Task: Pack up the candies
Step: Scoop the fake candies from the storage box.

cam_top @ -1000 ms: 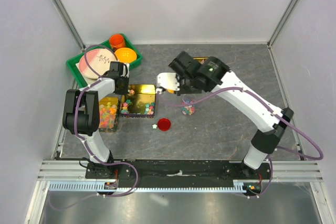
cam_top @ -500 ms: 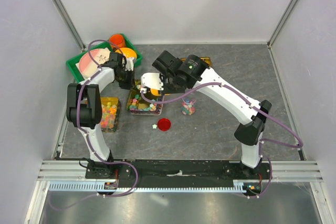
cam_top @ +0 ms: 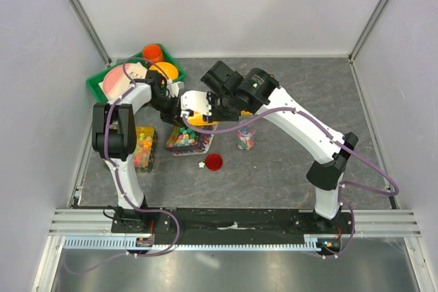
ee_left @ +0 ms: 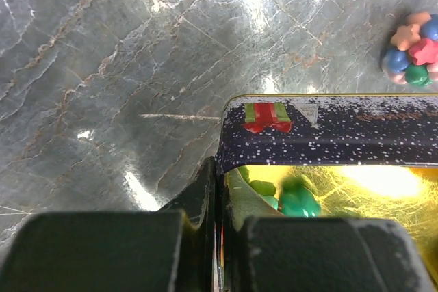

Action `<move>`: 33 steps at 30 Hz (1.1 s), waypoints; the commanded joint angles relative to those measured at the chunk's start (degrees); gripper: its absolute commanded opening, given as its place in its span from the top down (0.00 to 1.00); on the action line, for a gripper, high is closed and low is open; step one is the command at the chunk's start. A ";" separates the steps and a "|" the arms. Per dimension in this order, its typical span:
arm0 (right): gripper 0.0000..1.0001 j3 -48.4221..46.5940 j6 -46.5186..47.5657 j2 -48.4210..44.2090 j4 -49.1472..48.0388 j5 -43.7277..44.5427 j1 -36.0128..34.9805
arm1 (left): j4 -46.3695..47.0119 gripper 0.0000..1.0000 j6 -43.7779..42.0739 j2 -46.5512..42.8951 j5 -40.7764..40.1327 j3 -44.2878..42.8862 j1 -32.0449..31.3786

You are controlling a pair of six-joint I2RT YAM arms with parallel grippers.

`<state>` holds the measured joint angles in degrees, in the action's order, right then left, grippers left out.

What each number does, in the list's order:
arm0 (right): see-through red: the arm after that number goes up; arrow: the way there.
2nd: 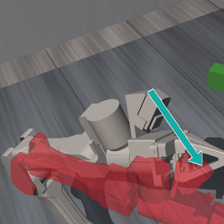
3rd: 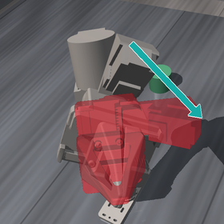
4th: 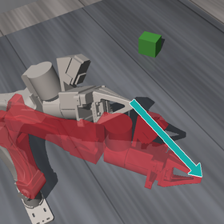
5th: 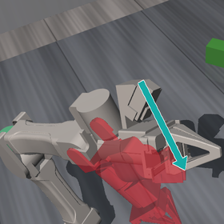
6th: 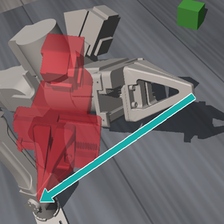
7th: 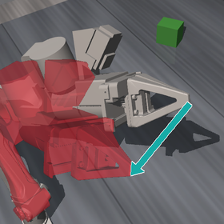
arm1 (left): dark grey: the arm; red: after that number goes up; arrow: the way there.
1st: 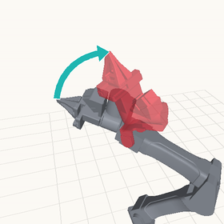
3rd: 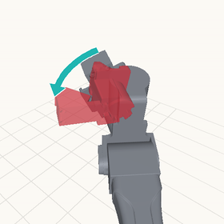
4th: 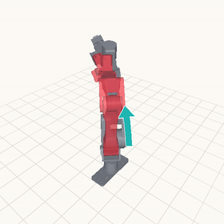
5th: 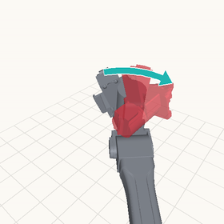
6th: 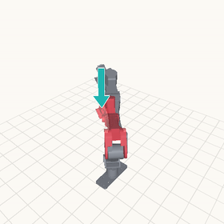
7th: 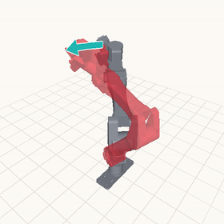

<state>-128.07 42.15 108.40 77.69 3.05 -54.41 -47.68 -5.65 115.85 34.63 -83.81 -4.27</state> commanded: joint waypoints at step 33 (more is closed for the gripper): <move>1.00 -6.04 2.85 25.45 2.63 36.14 -10.71 | 30.45 0.98 8.99 -26.47 -38.32 23.25 -6.98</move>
<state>-128.55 43.97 130.04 75.48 32.71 -64.01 -21.50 1.02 92.66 -2.92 -60.14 -11.33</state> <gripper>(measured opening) 0.347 0.041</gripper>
